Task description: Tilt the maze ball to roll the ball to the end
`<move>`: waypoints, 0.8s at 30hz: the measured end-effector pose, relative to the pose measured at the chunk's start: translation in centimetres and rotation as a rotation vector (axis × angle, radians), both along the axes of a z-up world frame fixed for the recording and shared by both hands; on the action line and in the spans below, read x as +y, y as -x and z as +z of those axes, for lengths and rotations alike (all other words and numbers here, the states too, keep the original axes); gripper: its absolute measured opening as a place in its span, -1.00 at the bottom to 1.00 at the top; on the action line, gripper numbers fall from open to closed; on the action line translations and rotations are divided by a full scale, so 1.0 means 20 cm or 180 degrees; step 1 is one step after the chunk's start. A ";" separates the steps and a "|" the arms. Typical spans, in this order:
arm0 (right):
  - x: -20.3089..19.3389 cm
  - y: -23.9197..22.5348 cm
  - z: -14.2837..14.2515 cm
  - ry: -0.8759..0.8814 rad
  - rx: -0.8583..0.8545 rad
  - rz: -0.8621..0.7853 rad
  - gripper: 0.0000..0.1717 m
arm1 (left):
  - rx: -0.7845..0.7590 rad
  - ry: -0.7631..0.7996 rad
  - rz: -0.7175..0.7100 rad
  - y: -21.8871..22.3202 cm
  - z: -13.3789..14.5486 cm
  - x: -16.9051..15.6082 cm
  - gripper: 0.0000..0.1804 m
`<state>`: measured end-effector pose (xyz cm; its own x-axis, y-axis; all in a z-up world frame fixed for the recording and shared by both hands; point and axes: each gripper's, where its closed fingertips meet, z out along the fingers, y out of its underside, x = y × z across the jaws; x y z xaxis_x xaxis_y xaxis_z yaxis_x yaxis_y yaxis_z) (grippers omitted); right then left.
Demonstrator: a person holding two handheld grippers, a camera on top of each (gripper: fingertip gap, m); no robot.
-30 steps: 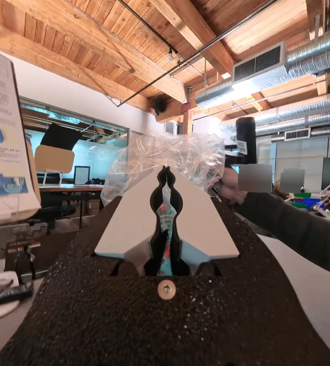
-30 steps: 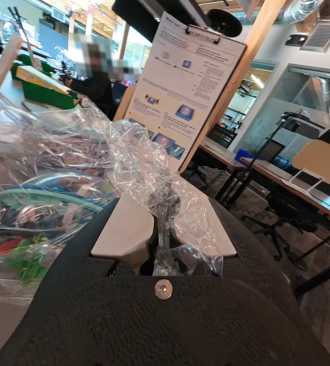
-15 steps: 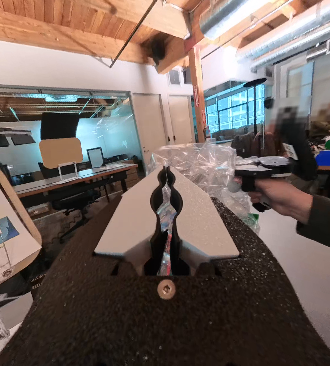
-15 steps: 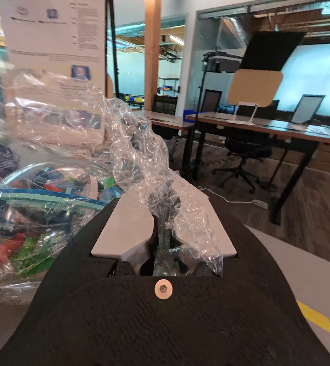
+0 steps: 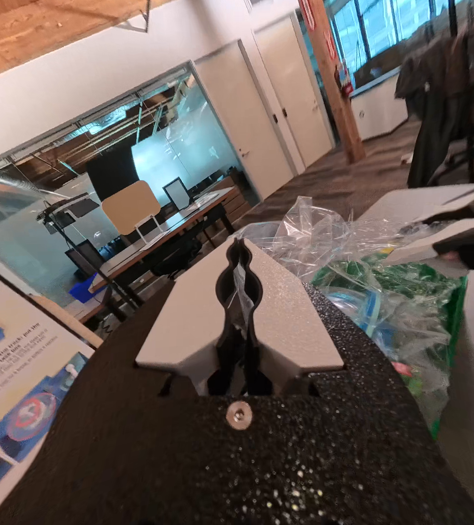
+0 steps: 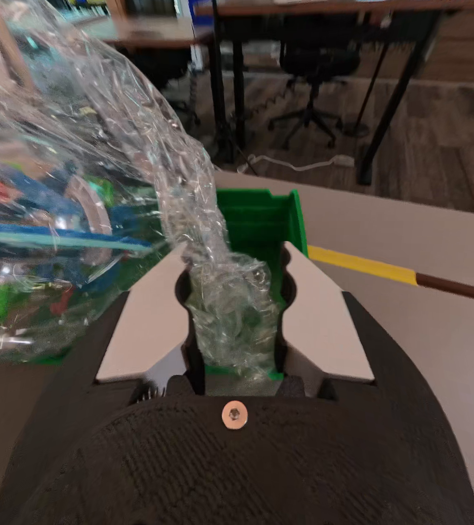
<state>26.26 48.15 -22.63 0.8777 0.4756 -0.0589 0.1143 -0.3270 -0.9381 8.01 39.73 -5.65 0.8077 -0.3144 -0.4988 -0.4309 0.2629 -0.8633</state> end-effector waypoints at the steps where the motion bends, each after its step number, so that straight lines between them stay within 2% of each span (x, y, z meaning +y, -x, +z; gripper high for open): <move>1: -0.01 -0.04 -0.02 0.0075 -0.0136 -0.0048 -0.16 | 0.0114 0.0046 0.0014 -0.02 0.00 0.01 -1.00; 3: -0.02 -0.11 -0.02 0.0148 -0.0381 -0.0167 0.04 | 0.0269 0.0201 0.0009 -0.06 0.00 0.04 -1.00; 7: -0.12 -0.10 0.14 -0.0089 -0.0406 -0.0027 0.09 | 0.0456 0.0484 0.0041 -0.12 -0.02 0.09 -1.00; 9: -0.23 0.01 0.24 -0.0258 -0.0331 0.0319 0.00 | 0.0586 0.0580 0.0077 -0.15 -0.04 0.11 -1.00; 12: -0.45 0.31 0.32 -0.0164 0.0115 0.1245 -0.10 | 0.0848 0.0659 0.0147 -0.20 -0.08 0.14 -1.00; 14: -0.50 0.43 0.28 -0.0087 0.0052 0.1478 -0.10 | 0.0997 0.0706 0.0171 -0.24 -0.10 0.16 -1.00; 17: -0.43 0.53 0.16 -0.0084 -0.0353 0.1365 -0.10 | 0.1068 0.0739 0.0135 -0.29 -0.10 0.17 -1.00; 18: -0.40 0.56 0.14 -0.0128 -0.0426 0.1307 -0.14 | 0.1043 0.0761 0.0059 -0.32 -0.10 0.16 -1.00; 20: -0.34 0.58 0.11 -0.0282 -0.0576 0.1194 -0.42 | 0.1004 0.0802 -0.0046 -0.36 -0.11 0.14 -1.00; 22: -0.33 0.61 0.12 -0.0452 -0.0531 0.1228 -0.96 | 0.1057 0.0793 -0.0169 -0.38 -0.14 0.11 -1.00; 24: -0.33 0.60 0.15 -0.0571 -0.0447 0.1231 -1.00 | 0.1029 0.0657 -0.0279 -0.38 -0.17 0.08 -1.00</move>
